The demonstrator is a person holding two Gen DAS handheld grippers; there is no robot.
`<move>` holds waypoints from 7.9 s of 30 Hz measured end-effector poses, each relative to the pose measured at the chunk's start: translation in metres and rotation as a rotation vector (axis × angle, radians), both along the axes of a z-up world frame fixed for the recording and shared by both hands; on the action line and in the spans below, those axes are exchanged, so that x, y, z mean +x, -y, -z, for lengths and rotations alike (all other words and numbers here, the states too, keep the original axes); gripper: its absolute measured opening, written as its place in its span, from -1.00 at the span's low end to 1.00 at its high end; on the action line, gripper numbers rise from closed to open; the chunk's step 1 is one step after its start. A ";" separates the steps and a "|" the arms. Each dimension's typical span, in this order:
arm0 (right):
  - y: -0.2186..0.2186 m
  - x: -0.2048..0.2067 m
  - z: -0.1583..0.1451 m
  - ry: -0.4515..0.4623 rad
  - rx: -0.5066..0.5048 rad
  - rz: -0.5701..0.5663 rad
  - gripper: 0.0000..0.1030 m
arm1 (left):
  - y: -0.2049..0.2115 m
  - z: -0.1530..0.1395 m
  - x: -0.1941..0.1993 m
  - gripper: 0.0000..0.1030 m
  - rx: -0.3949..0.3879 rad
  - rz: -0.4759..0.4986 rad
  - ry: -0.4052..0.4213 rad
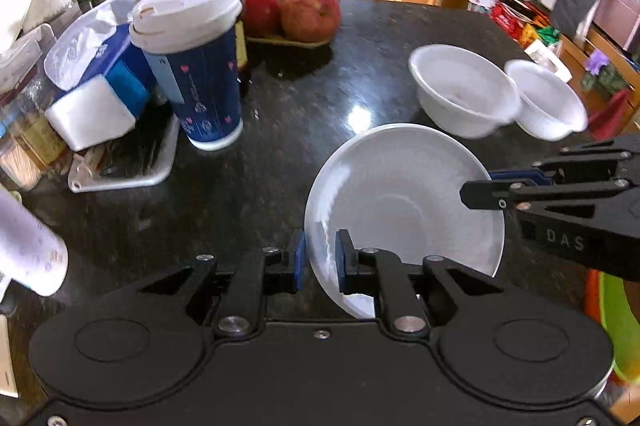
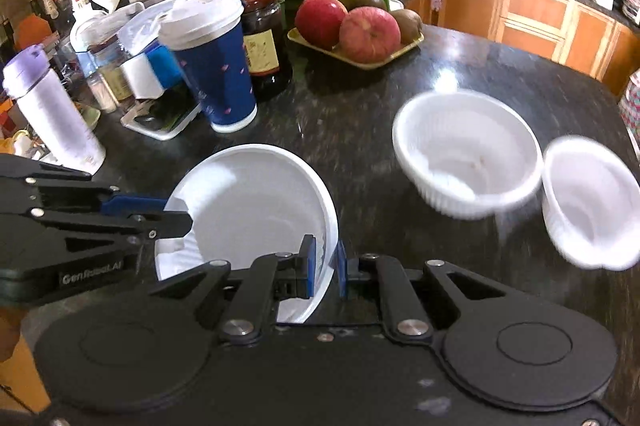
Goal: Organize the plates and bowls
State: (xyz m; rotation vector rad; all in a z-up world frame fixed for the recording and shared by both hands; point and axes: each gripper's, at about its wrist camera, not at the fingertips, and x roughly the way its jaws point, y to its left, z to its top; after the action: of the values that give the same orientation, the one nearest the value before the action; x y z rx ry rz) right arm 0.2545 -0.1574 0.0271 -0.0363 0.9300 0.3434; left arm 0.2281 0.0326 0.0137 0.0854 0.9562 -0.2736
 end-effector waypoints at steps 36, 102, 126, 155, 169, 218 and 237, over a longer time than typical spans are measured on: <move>0.025 -0.077 0.006 0.043 0.043 0.207 -0.62 | 0.009 -0.002 -0.048 -0.43 -0.061 0.105 0.051; 0.100 0.086 0.006 -0.108 0.111 0.549 -0.61 | 0.110 -0.020 0.145 -0.59 0.006 0.316 0.002; 0.099 0.091 0.010 -0.117 0.077 0.522 -0.60 | 0.124 0.014 0.158 -0.58 0.060 0.336 -0.068; 0.074 0.061 0.002 -0.106 0.083 0.456 -0.70 | 0.088 0.003 0.112 -0.61 0.076 0.273 -0.050; 0.069 0.054 -0.003 -0.090 0.123 0.459 -0.75 | 0.071 0.001 0.103 -0.62 0.033 0.229 -0.074; 0.015 -0.049 -0.011 -0.159 0.049 0.324 -0.70 | 0.030 -0.005 -0.018 -0.44 0.103 0.218 -0.075; 0.019 -0.044 -0.014 -0.129 0.068 0.308 -0.41 | 0.026 -0.010 -0.013 -0.43 0.046 0.228 -0.065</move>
State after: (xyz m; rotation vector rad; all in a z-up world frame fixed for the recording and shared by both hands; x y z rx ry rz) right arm 0.2105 -0.1761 0.0414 0.1914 1.0341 0.0917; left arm 0.2147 0.0062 0.0237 0.2302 1.0185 -0.4669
